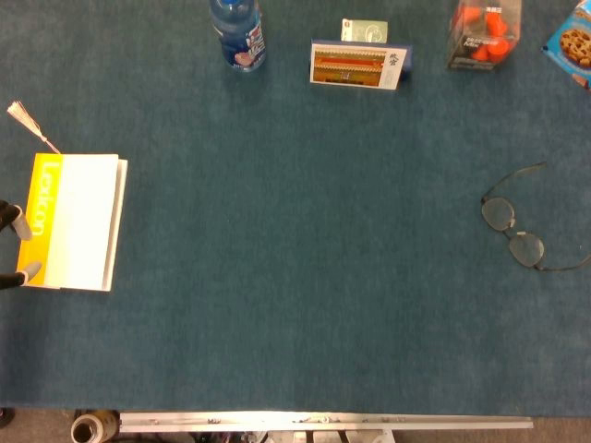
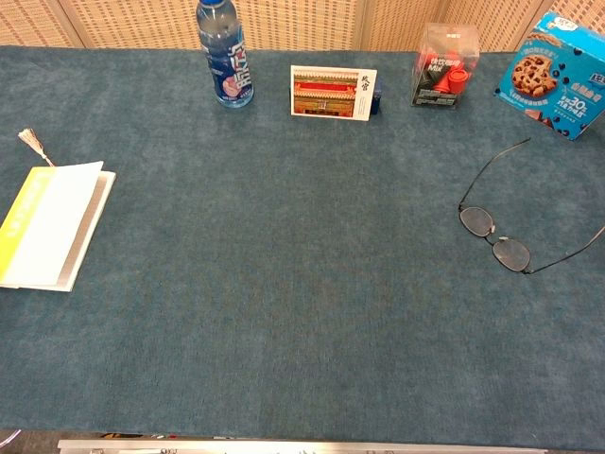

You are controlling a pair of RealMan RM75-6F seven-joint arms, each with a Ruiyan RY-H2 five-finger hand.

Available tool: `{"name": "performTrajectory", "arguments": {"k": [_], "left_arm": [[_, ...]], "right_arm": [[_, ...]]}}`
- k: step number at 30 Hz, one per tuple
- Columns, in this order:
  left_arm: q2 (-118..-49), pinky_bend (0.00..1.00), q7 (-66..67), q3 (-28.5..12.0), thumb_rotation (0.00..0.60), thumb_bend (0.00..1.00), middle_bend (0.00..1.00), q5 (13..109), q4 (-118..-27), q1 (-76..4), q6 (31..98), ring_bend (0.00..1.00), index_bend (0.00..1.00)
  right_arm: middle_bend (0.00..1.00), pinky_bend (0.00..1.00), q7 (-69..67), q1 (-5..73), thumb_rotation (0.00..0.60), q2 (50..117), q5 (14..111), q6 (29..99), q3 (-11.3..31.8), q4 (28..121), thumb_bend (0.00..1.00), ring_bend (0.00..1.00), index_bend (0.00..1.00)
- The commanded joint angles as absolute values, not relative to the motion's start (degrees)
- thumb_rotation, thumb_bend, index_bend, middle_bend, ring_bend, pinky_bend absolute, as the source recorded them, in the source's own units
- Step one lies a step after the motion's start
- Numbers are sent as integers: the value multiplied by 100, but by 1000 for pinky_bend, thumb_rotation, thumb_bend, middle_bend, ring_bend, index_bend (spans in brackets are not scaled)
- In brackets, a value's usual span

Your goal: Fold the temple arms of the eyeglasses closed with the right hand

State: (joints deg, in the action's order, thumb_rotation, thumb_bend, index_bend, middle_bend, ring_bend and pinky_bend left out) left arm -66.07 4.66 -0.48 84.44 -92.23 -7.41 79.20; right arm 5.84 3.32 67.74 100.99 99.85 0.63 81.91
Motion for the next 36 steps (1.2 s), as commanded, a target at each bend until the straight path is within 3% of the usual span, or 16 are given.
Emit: {"name": "performTrajectory", "arguments": {"k": [1, 36], "left_arm": [[-6588, 535, 411, -49, 600, 0, 509, 8458, -9219, -733, 7946, 413, 558], [-6489, 535, 396, 21, 600, 0, 509, 8659, -9332, -610, 8205, 413, 558]], "right_arm": [[168, 333, 617, 325, 600, 6820, 10099, 9969, 67, 8139, 264, 93, 162], [168, 333, 632, 545, 600, 7255, 10484, 9126, -388, 7637, 264, 93, 162]]}}
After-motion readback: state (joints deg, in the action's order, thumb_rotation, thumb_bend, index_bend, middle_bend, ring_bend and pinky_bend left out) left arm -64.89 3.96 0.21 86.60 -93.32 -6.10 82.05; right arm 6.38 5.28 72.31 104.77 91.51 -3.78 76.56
